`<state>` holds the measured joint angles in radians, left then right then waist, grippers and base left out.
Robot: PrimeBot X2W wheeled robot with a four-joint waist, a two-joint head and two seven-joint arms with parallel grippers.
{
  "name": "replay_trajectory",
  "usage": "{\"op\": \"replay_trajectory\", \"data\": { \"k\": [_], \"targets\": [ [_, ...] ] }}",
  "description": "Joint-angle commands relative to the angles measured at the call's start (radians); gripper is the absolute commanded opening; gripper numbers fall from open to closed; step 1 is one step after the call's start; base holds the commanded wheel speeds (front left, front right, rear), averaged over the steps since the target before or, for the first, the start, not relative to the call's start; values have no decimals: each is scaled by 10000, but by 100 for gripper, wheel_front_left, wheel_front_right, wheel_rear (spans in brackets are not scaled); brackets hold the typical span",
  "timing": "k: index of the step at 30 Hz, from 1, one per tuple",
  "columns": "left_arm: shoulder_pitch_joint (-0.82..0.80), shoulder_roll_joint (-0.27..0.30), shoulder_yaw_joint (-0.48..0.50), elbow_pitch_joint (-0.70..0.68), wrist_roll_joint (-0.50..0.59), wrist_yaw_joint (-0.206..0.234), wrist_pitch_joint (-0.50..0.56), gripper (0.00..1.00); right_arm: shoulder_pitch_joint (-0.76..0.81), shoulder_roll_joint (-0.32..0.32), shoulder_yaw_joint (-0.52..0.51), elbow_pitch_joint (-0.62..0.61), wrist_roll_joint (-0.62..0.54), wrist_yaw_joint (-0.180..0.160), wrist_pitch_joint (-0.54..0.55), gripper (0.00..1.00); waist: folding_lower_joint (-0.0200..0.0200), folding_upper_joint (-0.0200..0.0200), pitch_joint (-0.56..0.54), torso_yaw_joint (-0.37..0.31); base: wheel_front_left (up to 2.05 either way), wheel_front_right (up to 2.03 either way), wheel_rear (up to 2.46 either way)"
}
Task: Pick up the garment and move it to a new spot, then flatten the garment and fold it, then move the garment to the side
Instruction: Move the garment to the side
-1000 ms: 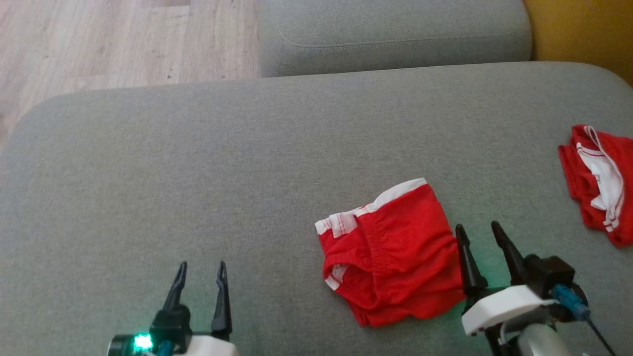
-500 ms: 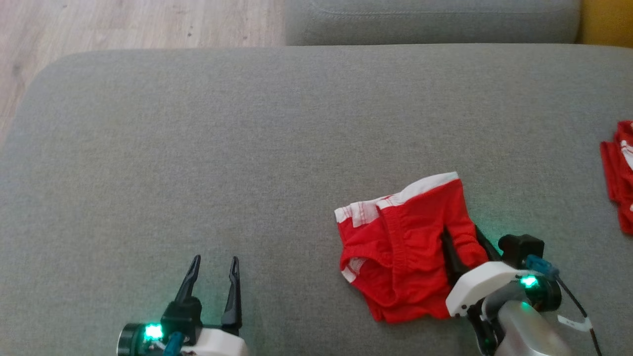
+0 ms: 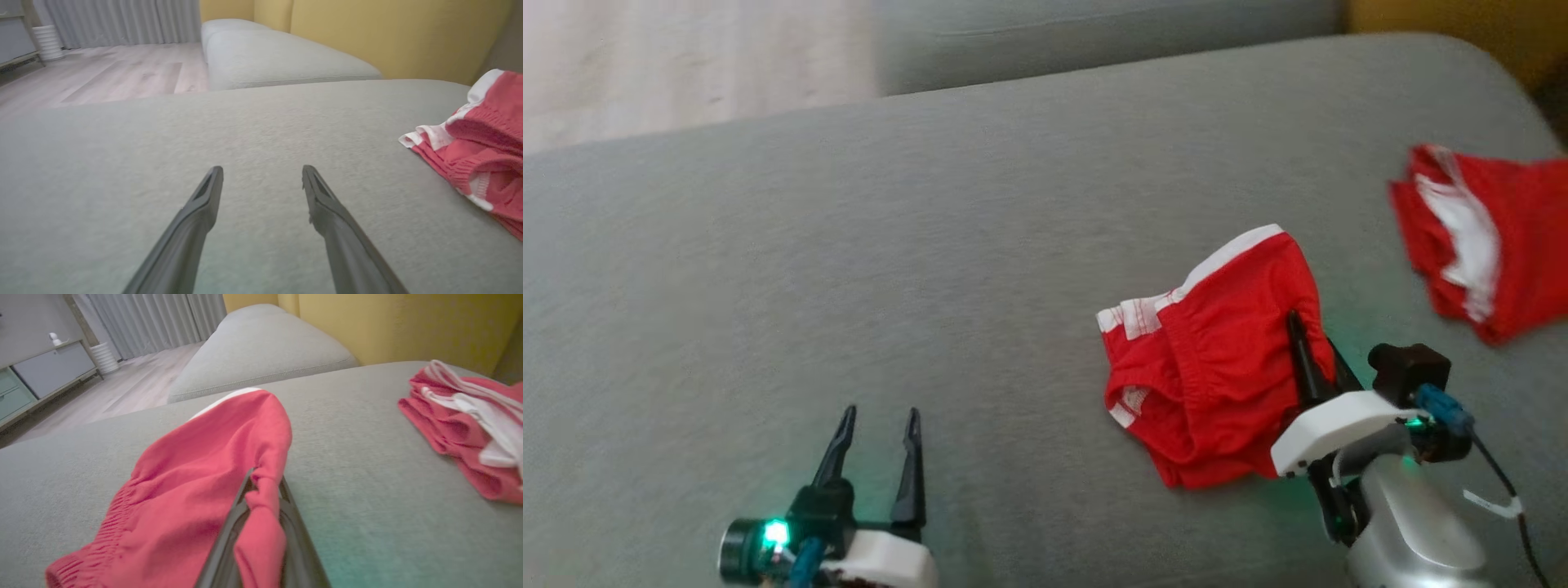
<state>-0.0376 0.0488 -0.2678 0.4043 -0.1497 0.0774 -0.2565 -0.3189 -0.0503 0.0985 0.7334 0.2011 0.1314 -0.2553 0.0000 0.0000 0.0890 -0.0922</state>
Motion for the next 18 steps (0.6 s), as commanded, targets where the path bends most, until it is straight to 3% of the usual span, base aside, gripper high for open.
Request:
{"op": "replay_trajectory", "data": {
  "k": [1, 5, 9, 18],
  "targets": [
    [-718, 14, 62, -385, -54, -85, -53, 100, -276, -16, 378, -370, 58, -7, -63, 0, 0, 0, 200, -1626, 0, 0, 0],
    [-1277, 14, -348, -401, -77, -187, -53, 100, -435, -4, 876, -484, 449, -7, -63, 0, 0, 0, 583, -2957, 0, 0, 0],
    [-1771, 14, -882, -308, 104, -370, -53, 100, -524, -2, 1175, -649, 801, -7, -63, 0, 0, 0, 940, -3771, 0, 0, 0],
    [-2148, 14, -1548, -89, 266, -557, -53, 100, -812, 0, 1195, -988, 792, -7, -64, 0, 0, 0, 1451, -4046, 0, 0, 0]
  ]
}}
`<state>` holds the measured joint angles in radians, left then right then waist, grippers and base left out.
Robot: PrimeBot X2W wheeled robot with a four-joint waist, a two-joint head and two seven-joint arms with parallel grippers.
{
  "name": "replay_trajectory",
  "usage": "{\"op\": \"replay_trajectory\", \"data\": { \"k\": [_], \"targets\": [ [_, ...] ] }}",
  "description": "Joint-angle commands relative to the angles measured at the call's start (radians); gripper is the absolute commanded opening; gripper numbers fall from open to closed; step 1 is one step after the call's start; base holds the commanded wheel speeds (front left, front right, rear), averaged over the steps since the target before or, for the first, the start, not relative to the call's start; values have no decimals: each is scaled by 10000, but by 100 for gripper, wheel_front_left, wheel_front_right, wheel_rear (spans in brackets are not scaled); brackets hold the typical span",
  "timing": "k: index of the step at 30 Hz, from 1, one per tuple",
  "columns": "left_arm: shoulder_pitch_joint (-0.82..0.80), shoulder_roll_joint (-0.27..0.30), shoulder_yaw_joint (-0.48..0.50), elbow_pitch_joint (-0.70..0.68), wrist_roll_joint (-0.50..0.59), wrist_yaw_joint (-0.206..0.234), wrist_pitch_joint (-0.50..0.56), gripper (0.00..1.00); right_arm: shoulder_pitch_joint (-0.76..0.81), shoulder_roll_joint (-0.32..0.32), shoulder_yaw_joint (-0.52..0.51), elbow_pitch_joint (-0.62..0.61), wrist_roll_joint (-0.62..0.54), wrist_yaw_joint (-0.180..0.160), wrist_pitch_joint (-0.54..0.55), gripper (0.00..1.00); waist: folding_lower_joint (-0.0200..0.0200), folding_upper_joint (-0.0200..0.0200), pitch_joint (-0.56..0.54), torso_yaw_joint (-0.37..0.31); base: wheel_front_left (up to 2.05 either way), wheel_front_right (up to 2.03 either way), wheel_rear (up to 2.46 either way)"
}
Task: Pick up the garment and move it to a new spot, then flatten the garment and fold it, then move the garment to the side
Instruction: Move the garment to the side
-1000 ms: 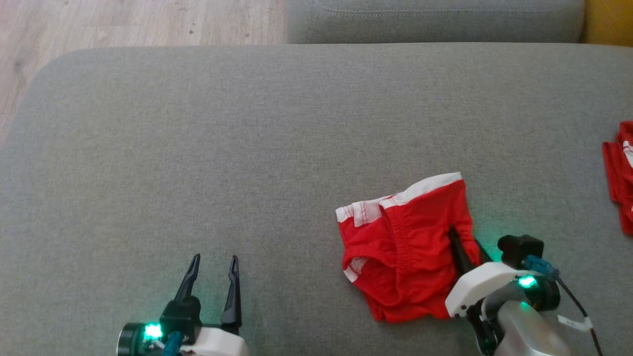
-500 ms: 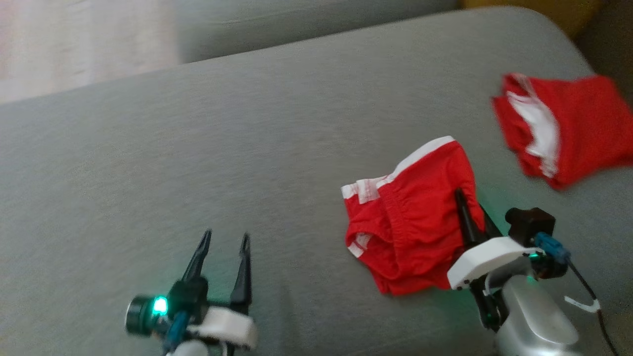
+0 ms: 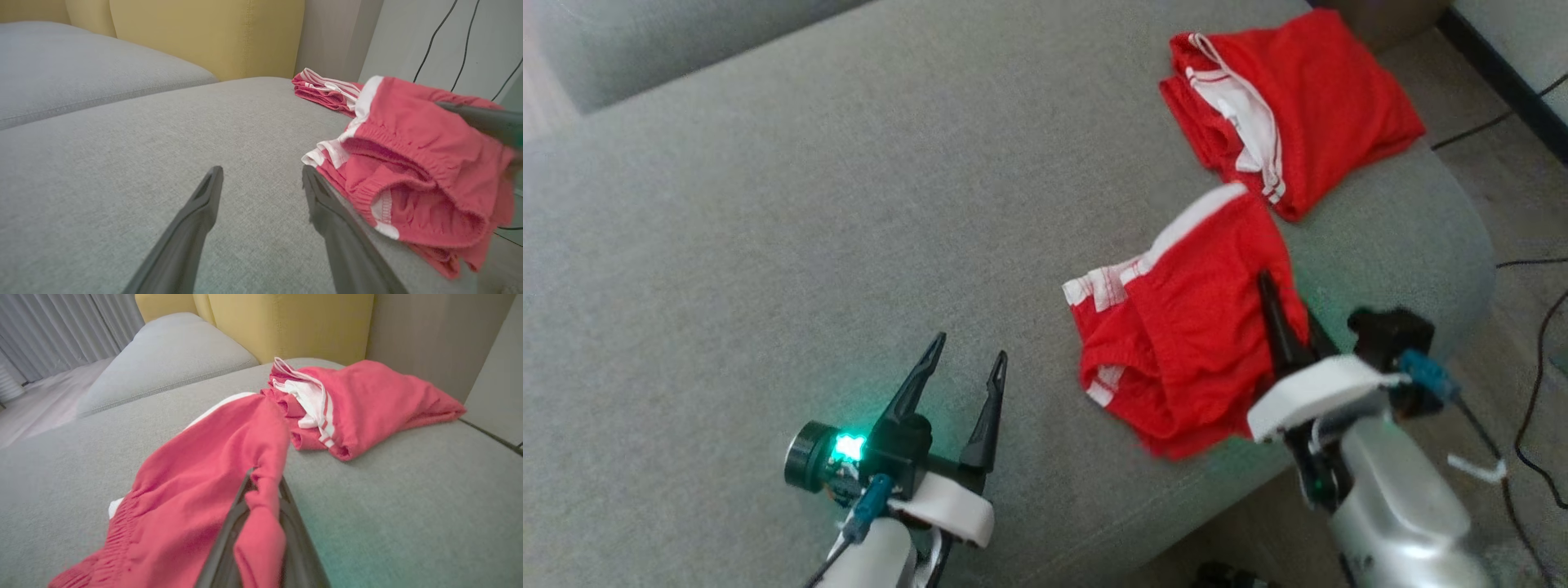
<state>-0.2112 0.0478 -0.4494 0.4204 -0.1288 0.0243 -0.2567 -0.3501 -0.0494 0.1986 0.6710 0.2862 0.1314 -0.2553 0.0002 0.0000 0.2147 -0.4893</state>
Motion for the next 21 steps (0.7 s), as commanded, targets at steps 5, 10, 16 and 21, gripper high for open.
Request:
{"op": "replay_trajectory", "data": {
  "k": [5, 10, 16, 21],
  "targets": [
    [-581, 24, 175, -36, 285, -125, -51, 100, -1792, -253, -129, -218, -901, -7, -64, 0, -2, 0, 624, 509, 0, 0, 0],
    [-703, 37, 298, 63, 519, -214, -51, 100, -3258, -999, -798, 420, -1583, -7, -64, 0, -2, 0, 1024, 1132, 0, 0, 0],
    [-789, 73, 481, 99, 683, -292, -51, 100, -4475, -2149, -2619, 1873, -2686, -7, -64, 0, -2, 0, 1448, 1764, 0, 0, 0],
    [-904, 94, 520, 210, 831, -352, -51, 100, -4851, -3073, -4227, 2554, -3841, -7, -64, 100, -2, 0, 1628, 2157, 0, 0, 0]
  ]
}}
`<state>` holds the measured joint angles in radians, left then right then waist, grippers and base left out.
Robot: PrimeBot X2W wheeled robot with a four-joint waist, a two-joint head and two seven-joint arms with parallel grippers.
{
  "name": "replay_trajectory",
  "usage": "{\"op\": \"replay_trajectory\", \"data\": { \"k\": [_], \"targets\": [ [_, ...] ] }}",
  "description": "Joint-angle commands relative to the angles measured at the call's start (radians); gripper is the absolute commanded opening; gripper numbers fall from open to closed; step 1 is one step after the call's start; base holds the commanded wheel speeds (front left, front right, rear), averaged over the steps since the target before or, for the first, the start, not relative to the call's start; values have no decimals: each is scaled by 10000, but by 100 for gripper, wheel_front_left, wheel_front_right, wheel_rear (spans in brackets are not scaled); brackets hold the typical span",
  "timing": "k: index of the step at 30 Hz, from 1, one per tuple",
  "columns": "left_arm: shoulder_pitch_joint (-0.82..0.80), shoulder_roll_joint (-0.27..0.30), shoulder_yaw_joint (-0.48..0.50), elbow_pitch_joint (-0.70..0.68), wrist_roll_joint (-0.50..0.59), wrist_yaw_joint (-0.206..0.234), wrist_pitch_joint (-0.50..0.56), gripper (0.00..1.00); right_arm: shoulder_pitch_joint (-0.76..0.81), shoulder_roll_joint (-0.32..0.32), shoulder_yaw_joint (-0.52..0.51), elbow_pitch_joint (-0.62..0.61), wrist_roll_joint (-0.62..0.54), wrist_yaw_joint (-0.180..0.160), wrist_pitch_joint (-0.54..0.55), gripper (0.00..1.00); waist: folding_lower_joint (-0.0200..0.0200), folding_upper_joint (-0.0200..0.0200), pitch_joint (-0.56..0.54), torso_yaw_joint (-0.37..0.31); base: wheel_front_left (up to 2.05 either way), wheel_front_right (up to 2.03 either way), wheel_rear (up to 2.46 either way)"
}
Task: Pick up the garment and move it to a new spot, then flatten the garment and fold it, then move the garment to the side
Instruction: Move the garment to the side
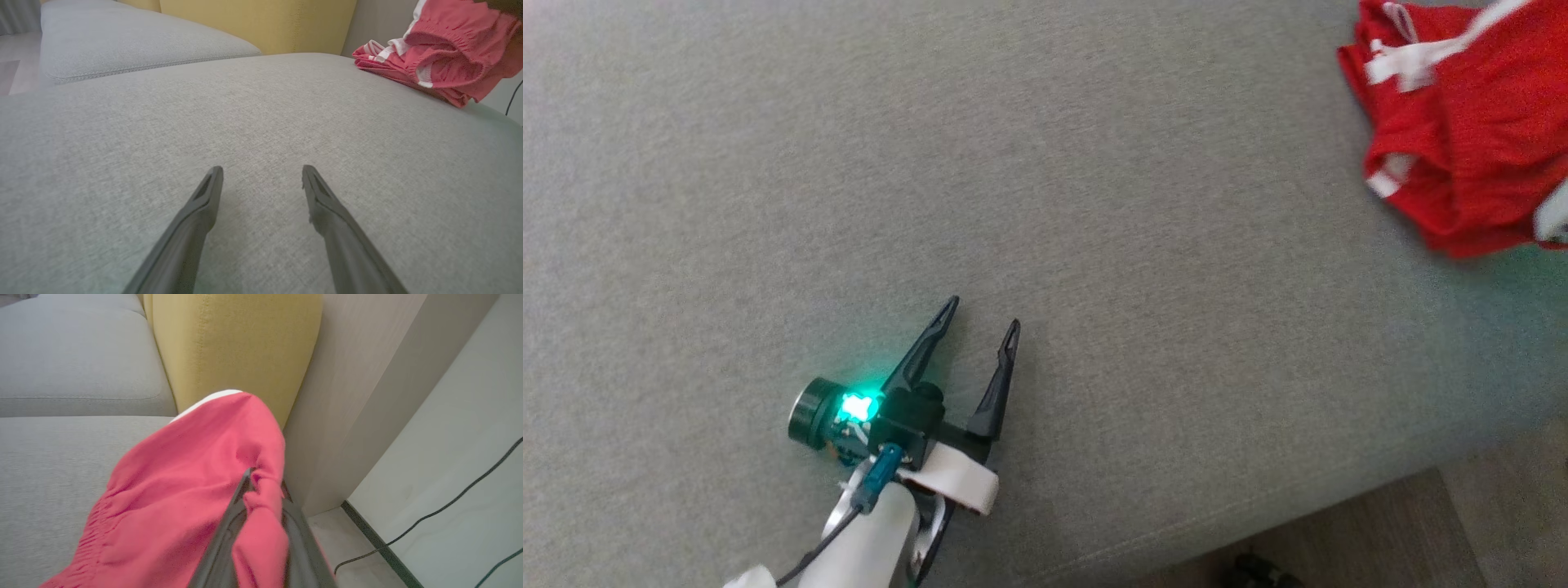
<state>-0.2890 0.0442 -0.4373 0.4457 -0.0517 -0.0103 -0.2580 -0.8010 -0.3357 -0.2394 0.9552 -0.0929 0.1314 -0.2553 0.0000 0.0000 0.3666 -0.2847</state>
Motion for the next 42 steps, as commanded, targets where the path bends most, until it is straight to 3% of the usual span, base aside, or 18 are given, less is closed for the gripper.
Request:
{"op": "replay_trajectory", "data": {
  "k": [1, 4, 7, 14, 22, 30, 42],
  "targets": [
    [-139, 146, 428, -31, 75, -6, -38, 100, -371, -272, -108, -203, -271, -7, -64, 100, 0, 0, 115, 140, 0, 0, 0],
    [-159, 205, 557, -3, 93, 30, -38, 100, -487, -198, -843, -327, -752, -7, -64, 100, 0, 0, 104, 163, 0, 0, 0],
    [-111, 241, 751, -32, 60, 123, -38, 100, -438, 287, -1020, -980, -965, -7, -64, 100, 0, 0, -66, 160, 0, 0, 0],
    [330, 234, 1484, -319, -155, 561, -38, 100, 709, 1677, 562, -3015, -139, -7, -64, 100, 0, 0, -869, 548, 0, 0, 0],
    [919, 175, 2323, -614, -335, 995, -38, 100, 2894, 2467, 1596, -4276, 817, -7, -64, 100, 0, 0, -1793, 1562, 0, 0, 0],
    [1540, 126, 3112, -755, -294, 1376, -38, 100, 4694, 2823, 1277, -4674, 1325, -7, -64, 100, 0, 0, -2482, 2509, 0, 0, 0],
    [2004, 79, 3891, -760, -398, 1434, -38, 100, 5591, 2852, 1810, -4540, 2062, -7, -65, 100, 0, 0, -3163, 2970, 0, 0, 0]
  ]
}}
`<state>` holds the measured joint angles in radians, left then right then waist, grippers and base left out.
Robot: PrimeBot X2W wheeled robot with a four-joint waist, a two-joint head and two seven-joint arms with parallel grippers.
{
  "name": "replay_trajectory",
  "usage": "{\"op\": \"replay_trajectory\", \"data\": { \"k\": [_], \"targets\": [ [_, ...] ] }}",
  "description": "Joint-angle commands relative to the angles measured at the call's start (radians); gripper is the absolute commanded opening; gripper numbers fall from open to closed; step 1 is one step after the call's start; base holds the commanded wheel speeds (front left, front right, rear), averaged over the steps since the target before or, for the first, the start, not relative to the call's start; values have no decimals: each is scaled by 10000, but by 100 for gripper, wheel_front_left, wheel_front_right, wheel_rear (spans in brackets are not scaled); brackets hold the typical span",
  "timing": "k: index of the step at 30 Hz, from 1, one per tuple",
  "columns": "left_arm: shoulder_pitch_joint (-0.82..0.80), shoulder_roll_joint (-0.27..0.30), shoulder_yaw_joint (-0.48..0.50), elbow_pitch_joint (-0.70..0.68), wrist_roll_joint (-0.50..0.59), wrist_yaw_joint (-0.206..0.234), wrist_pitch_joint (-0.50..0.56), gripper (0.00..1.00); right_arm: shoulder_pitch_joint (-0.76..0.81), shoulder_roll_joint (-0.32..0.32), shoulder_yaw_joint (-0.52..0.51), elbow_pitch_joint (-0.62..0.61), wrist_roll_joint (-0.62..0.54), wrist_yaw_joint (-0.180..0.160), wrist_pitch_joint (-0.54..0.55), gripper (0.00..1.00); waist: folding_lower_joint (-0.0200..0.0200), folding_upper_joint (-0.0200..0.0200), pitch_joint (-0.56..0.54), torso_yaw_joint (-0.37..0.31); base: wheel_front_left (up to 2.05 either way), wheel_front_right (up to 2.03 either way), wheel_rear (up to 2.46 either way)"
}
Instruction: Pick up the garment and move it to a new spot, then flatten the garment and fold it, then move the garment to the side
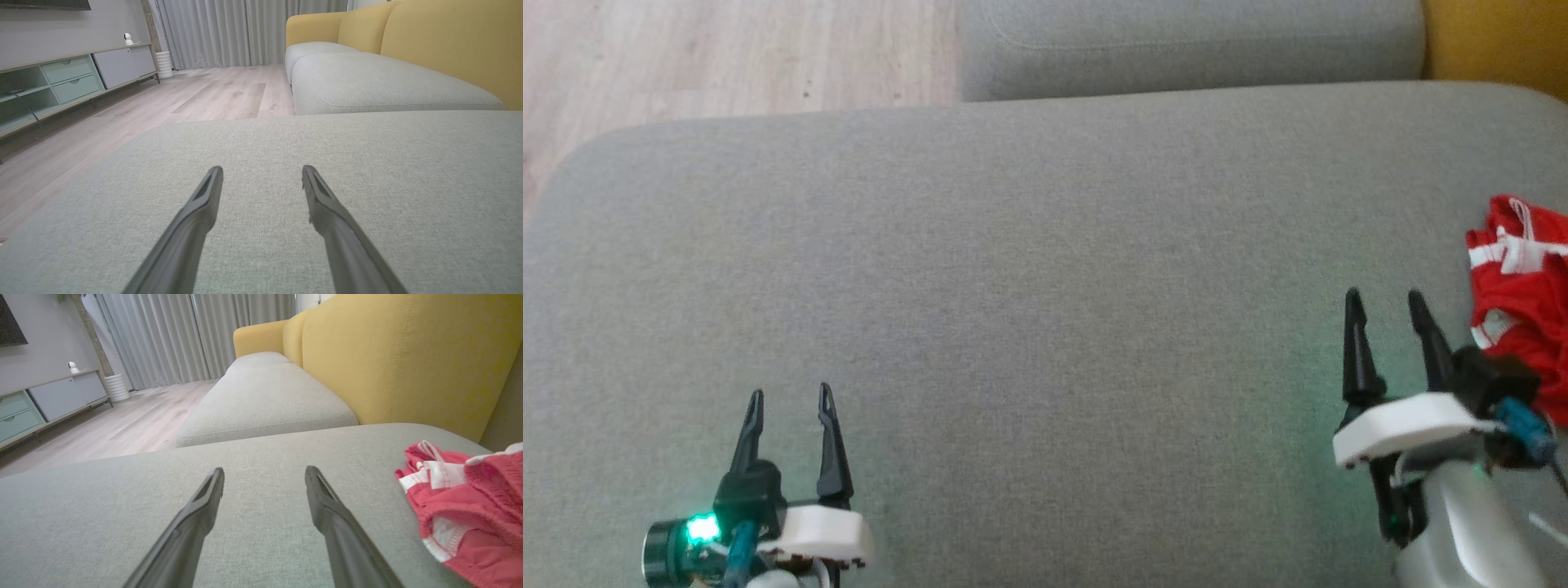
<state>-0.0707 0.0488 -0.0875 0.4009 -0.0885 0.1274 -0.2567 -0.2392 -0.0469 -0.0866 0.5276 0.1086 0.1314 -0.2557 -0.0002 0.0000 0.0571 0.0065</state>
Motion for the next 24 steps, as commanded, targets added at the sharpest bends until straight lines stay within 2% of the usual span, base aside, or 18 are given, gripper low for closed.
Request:
{"op": "replay_trajectory", "data": {
  "k": [1, 6, 16, 17, 24],
  "targets": [
    [-148, 29, 395, -292, -26, 38, -51, 100, 20, -35, 314, -243, 80, -7, -61, 100, 2, 0, -129, 99, 0, 0, 0],
    [-20, 20, 391, -322, -71, -128, -51, 100, 215, -35, 709, -157, 293, -7, -61, 100, 2, 0, -348, 280, 0, 0, 0],
    [83, 16, 508, -737, -365, -787, -51, 100, 169, -34, 1016, -340, 574, -7, -61, 100, 2, 0, -485, 317, 0, 0, 0],
    [341, -13, 189, -402, -354, -788, 1, 0, 478, 4, 760, -5, 502, 0, 2, 0, 2, 0, -483, 322, 0, 0, 0],
    [428, -24, 270, 89, -635, -831, 124, 0, 652, 20, 688, 427, 773, 0, 124, 0, 2, 0, -499, 308, 0, 0, 0]
  ]
}}
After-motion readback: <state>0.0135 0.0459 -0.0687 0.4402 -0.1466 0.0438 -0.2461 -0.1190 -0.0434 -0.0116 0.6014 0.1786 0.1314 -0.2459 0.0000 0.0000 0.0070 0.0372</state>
